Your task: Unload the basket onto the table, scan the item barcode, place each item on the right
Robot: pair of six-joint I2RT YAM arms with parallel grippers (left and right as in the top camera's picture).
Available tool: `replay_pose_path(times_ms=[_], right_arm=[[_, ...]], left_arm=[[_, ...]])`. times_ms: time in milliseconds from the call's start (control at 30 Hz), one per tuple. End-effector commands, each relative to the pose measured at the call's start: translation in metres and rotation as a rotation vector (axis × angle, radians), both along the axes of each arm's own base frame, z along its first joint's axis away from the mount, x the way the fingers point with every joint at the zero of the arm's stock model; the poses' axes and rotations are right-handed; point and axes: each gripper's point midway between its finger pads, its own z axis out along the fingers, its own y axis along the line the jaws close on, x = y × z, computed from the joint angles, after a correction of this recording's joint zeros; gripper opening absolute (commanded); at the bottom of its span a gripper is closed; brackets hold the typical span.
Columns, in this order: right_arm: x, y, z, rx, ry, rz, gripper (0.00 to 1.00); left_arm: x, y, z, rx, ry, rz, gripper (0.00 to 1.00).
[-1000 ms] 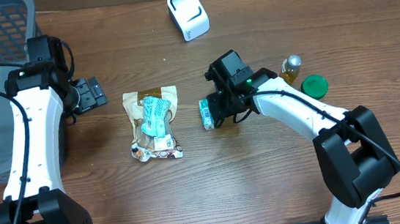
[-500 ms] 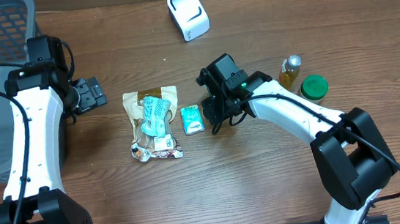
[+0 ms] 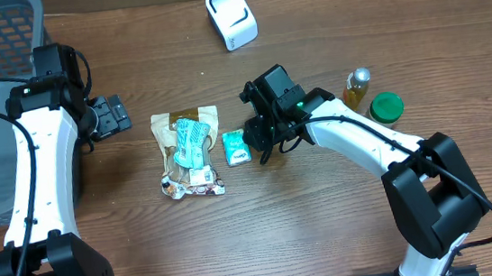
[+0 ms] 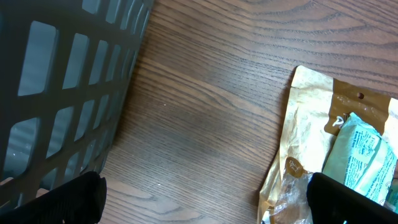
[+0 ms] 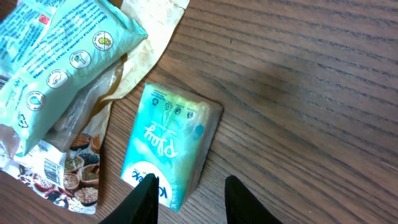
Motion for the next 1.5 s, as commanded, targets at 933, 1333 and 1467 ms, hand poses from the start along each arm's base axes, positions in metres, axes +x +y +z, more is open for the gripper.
replay_pose_path(times_ms=[933, 1333, 1467], right_arm=[[-0.006, 0.019, -0.038, 0.086, 0.149, -0.055, 0.3], [-0.011, 0.016, -0.047, 0.067, 0.179, -0.06, 0.25], [-0.012, 0.015, -0.052, 0.063, 0.196, -0.078, 0.25]], left_arm=[[0.003, 0.003, 0.012, 0.02, -0.032, -0.006, 0.99], [0.003, 0.003, 0.012, 0.02, -0.032, -0.006, 1.0], [0.003, 0.003, 0.012, 0.02, -0.032, -0.006, 1.0]])
